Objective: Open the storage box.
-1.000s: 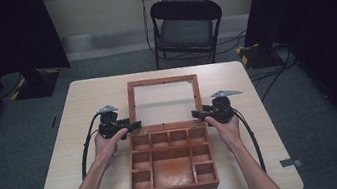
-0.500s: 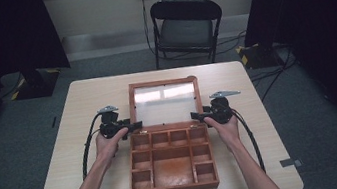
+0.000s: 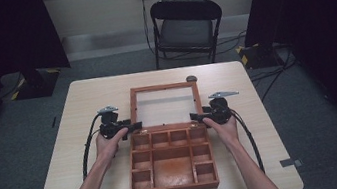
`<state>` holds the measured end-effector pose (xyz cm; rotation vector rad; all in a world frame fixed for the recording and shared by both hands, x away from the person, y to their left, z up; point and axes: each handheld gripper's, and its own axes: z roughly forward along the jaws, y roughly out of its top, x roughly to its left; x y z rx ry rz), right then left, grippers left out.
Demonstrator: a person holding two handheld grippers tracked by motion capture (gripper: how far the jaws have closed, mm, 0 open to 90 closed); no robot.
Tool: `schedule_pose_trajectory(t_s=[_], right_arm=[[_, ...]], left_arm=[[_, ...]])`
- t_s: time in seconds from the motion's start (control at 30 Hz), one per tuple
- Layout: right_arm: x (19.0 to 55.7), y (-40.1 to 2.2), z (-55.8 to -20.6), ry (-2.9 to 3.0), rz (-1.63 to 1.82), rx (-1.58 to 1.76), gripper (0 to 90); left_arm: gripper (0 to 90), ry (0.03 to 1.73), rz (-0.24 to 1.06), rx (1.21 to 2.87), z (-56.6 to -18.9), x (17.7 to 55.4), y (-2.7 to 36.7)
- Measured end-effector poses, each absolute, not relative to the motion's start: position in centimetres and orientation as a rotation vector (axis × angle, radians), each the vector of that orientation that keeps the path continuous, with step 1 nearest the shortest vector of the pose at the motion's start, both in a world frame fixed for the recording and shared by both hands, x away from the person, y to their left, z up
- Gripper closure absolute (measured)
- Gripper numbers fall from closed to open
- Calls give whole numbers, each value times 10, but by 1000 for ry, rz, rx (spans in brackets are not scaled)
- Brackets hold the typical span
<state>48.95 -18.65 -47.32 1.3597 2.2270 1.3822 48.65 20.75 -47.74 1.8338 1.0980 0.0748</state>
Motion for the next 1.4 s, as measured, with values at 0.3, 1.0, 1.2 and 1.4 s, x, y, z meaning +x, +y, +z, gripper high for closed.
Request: schedule_pose_trajectory(t_s=[0.3, 1.0, 1.2, 1.4], right_arm=[[490, -187, -475, 2234, 1386, 1393, 281], [485, -190, -467, 2212, 1367, 1371, 258], [477, -198, -456, 2203, 1364, 1360, 241], [461, -212, -446, 2174, 1370, 1360, 200]], left_arm=[[384, 1108, 77, 1833, -478, 486, 207], [337, 1086, 171, 1867, -469, 478, 203], [307, 1077, 204, 1883, -458, 470, 209], [276, 1061, 233, 1904, -449, 456, 221]])
